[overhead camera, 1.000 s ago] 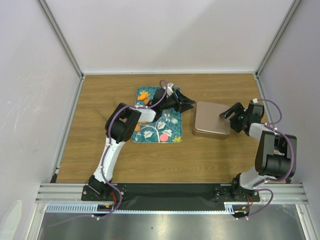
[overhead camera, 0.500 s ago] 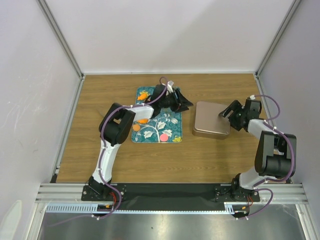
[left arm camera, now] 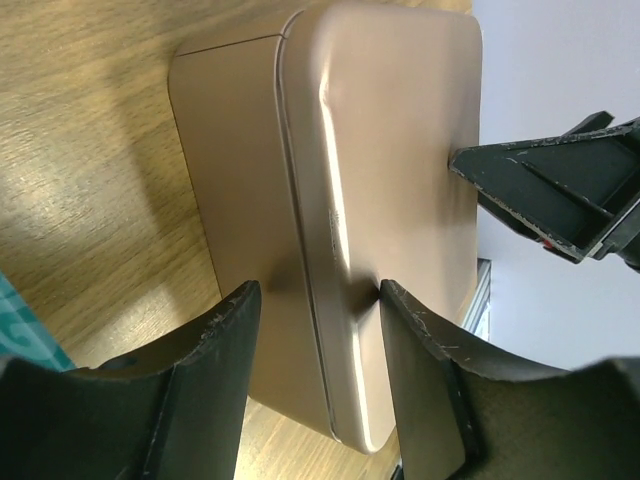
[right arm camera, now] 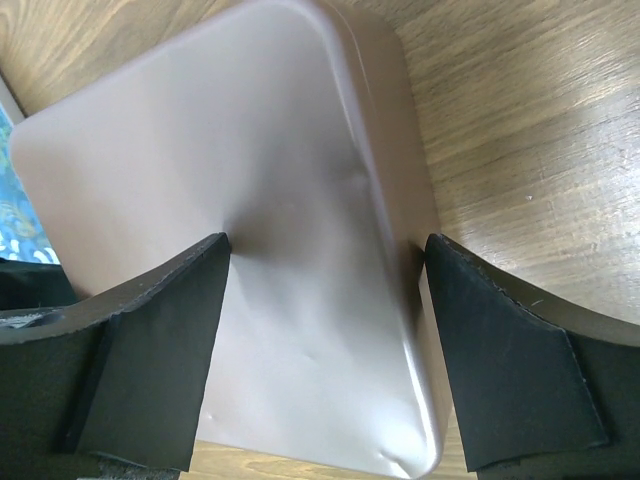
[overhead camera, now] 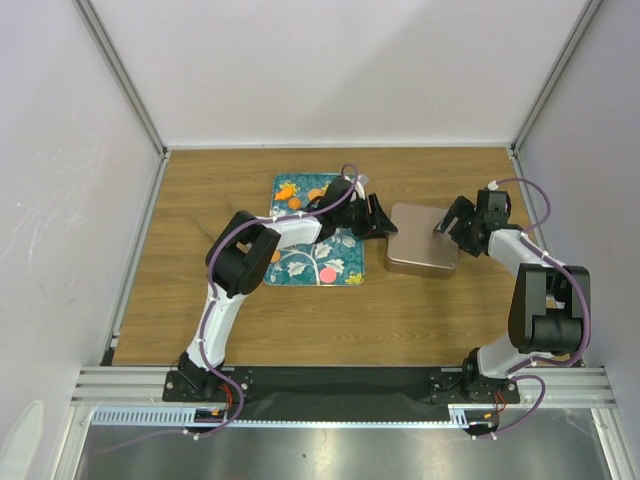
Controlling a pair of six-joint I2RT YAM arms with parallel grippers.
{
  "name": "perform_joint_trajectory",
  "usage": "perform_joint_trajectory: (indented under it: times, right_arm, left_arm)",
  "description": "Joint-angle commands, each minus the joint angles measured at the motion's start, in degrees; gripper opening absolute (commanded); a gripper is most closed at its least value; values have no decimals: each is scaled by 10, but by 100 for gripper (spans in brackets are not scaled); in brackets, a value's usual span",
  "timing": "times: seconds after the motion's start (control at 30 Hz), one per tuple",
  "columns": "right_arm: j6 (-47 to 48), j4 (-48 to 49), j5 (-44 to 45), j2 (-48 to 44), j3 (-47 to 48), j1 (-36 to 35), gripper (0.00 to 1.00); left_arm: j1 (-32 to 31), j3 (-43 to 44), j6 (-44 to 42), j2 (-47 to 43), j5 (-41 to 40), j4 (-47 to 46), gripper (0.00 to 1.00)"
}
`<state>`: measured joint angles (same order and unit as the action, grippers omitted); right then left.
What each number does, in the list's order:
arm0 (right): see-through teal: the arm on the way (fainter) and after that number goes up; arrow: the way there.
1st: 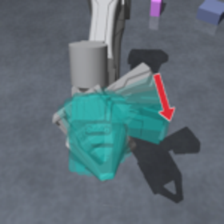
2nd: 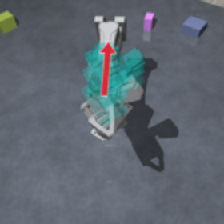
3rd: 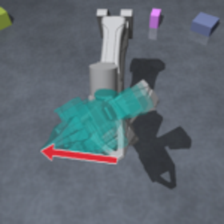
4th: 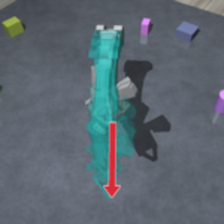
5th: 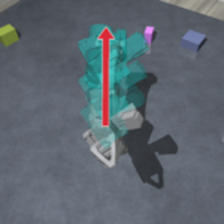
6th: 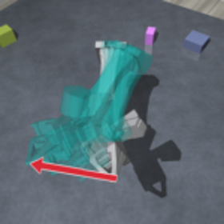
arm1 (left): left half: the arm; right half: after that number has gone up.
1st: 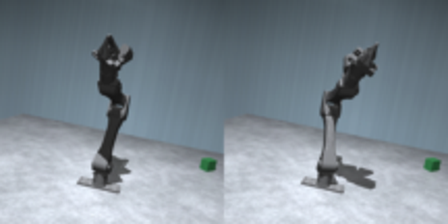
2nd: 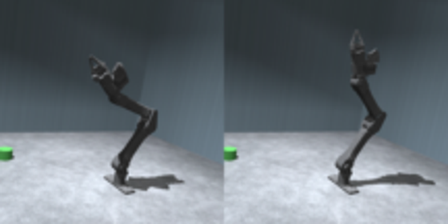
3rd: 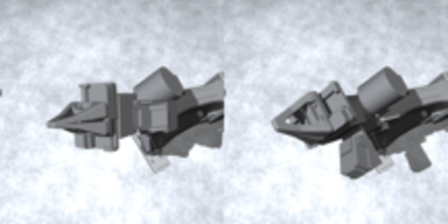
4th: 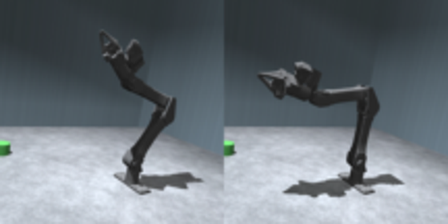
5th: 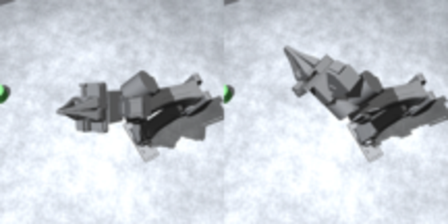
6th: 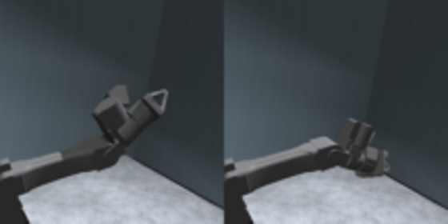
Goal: Pack the cookies
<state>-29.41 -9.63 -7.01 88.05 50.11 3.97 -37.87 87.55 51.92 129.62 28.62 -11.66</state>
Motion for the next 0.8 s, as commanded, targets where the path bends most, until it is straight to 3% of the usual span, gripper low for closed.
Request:
perform_joint_trajectory:
  times: [0.0,0.53,0.77]
  right_arm:
    - [15,-14,18,-1,32,-13,84]
    - [21,-18,35,29,18,-38,84]
    - [6,16,-15,40,-19,-27,81]
  left_arm:
    - [-5,24,-29,-29,-10,9,57]
    - [-30,8,-24,-26,-73,61,53]
    - [-42,-7,-24,-32,-81,60,52]
